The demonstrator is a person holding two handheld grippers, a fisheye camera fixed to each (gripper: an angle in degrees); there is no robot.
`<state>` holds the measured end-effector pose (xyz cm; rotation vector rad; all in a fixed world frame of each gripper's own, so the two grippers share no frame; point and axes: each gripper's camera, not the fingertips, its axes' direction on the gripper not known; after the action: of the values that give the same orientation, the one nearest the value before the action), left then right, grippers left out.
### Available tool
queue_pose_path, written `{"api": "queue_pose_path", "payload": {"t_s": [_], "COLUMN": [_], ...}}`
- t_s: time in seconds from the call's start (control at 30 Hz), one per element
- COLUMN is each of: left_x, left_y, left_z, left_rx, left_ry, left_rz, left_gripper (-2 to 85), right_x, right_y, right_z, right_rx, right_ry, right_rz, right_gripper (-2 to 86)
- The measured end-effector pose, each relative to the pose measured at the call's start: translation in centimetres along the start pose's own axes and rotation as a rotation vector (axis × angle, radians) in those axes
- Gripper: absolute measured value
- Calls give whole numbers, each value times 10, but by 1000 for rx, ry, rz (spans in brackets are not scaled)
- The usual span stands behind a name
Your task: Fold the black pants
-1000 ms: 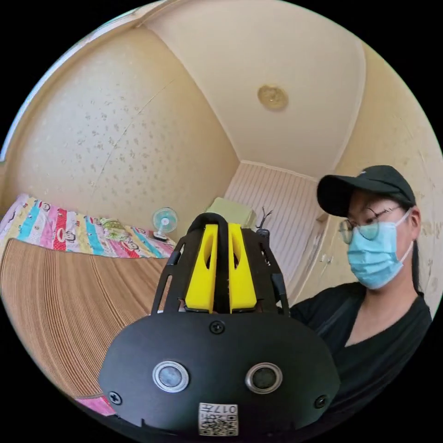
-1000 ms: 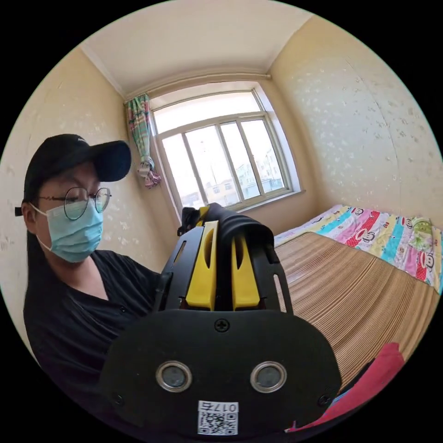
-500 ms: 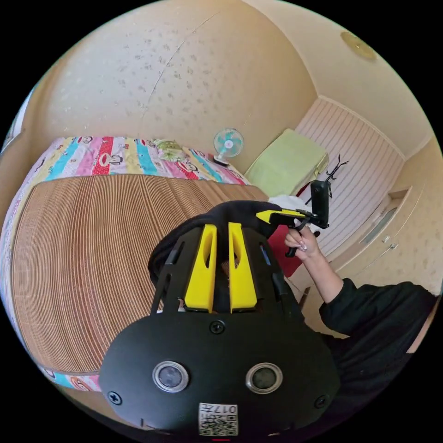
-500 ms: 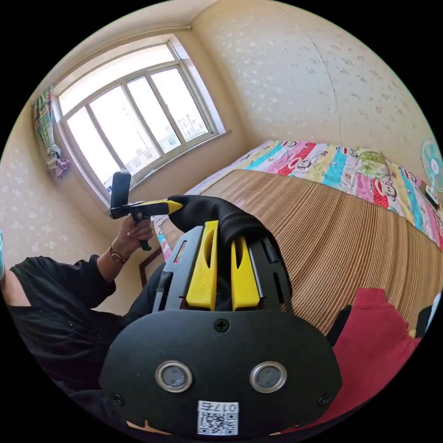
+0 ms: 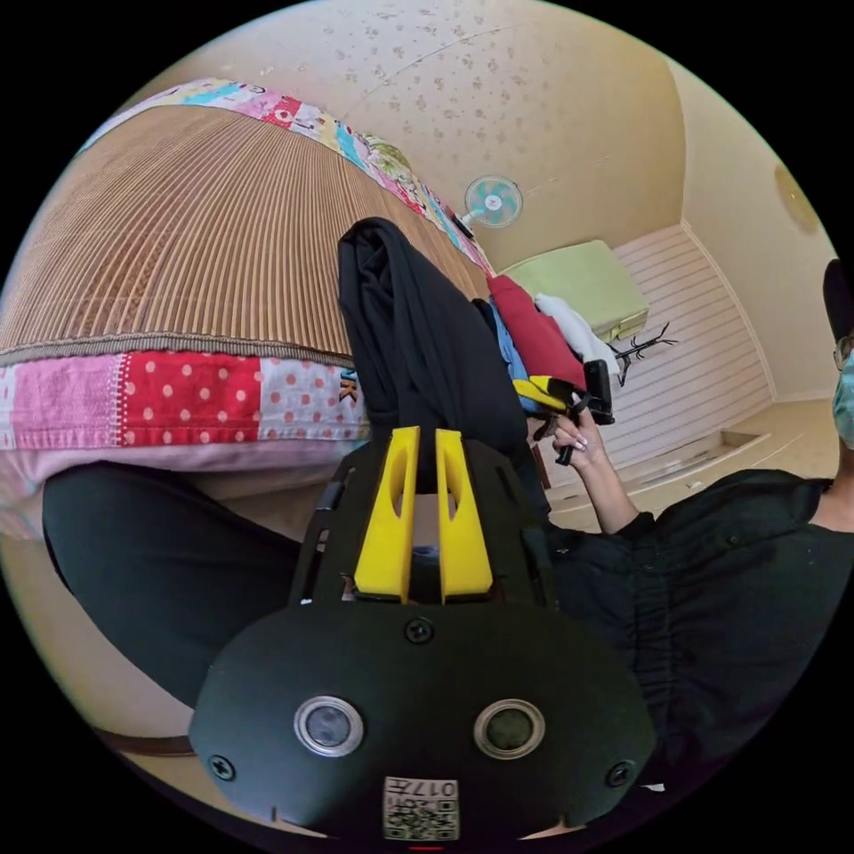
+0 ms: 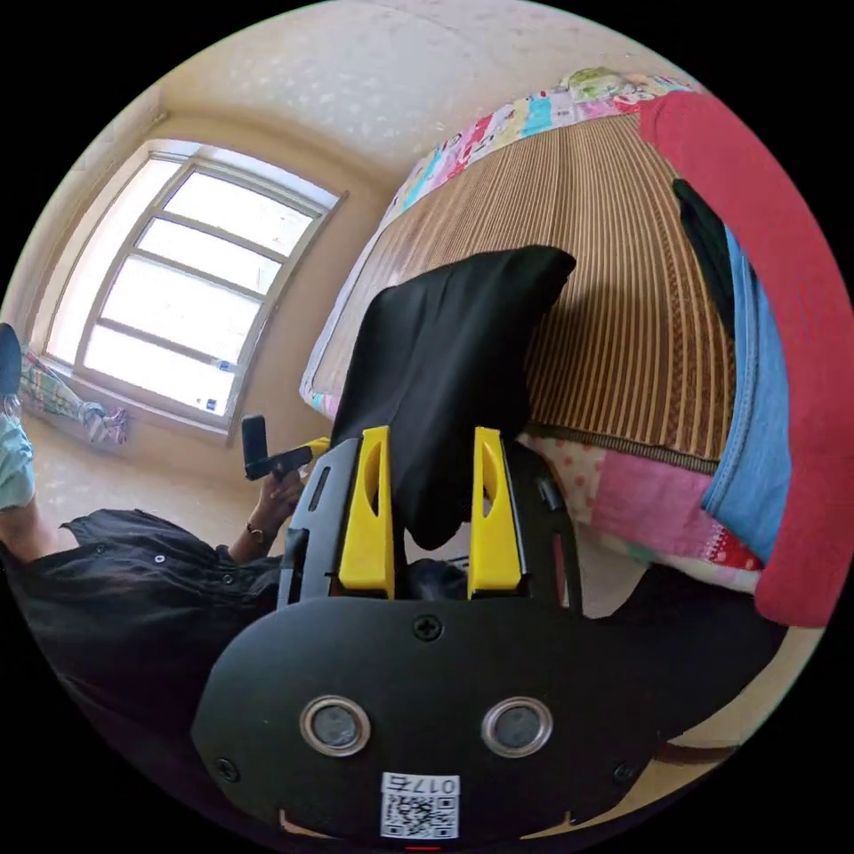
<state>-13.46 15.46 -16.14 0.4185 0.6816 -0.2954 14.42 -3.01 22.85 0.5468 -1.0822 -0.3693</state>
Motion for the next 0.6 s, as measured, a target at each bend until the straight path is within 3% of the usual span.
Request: {"api": "queue_pose_path", "payload": {"t_s": [0.17, 0.3, 0.6], "left_x": [-12, -27, -73], "left_y": [-7, 14, 71], "left_z": [-24, -57, -141], "left_rx": [55, 121, 316], "left_ry": [68, 50, 37], "left_rz": [-12, -35, -191], "left_gripper": [36, 13, -8], "right_x": [26, -1, -89], "right_y": [-72, -105, -159], "right_z": [111, 139, 285], "right_rx": [-284, -269, -150], "right_ry": [59, 92, -89], "right_rz": [-37, -93, 89], "right_gripper": [134, 128, 117]}}
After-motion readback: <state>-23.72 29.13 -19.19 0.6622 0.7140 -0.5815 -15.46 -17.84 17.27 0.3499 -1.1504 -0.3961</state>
